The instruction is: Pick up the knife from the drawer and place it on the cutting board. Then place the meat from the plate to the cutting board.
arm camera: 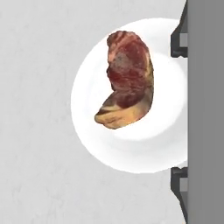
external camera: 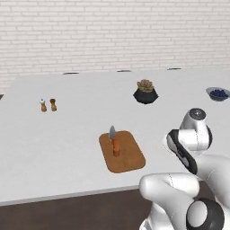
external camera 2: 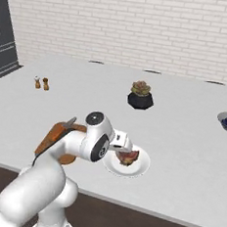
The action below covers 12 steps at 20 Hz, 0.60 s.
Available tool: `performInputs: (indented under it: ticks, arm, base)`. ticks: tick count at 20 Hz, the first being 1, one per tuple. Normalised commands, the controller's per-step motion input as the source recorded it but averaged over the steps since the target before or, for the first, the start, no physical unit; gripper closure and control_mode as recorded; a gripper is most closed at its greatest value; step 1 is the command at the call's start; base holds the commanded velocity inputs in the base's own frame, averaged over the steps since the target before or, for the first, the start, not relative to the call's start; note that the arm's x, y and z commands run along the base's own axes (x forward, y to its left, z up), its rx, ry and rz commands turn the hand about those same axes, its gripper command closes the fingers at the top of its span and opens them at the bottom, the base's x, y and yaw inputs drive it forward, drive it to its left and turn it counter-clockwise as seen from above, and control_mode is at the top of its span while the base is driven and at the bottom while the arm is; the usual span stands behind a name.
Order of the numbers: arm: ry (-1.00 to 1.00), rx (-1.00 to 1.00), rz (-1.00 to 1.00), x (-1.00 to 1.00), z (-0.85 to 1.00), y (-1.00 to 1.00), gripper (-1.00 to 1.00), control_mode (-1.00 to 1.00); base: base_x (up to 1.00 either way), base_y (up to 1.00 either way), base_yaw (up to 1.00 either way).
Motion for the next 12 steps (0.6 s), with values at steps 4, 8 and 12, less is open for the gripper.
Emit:
performInputs:
  ticks: [4,8,12]
  arm:
    - [0.12,-0.1,0.07,0.49,-0.25,-0.01,-1.0,-1.0]
    - [0.14,-0.09,0.0,0.31,-0.18,-0.16,-1.0,-1.0]
    - [0.15,-0.04,0.0,0.32,-0.36,-0.16,-1.0,-1.0]
  base:
    - [0.0,0.0,0.0]
    - [0.0,0.0,0.0]
    - [0.0,0.0,0.0]
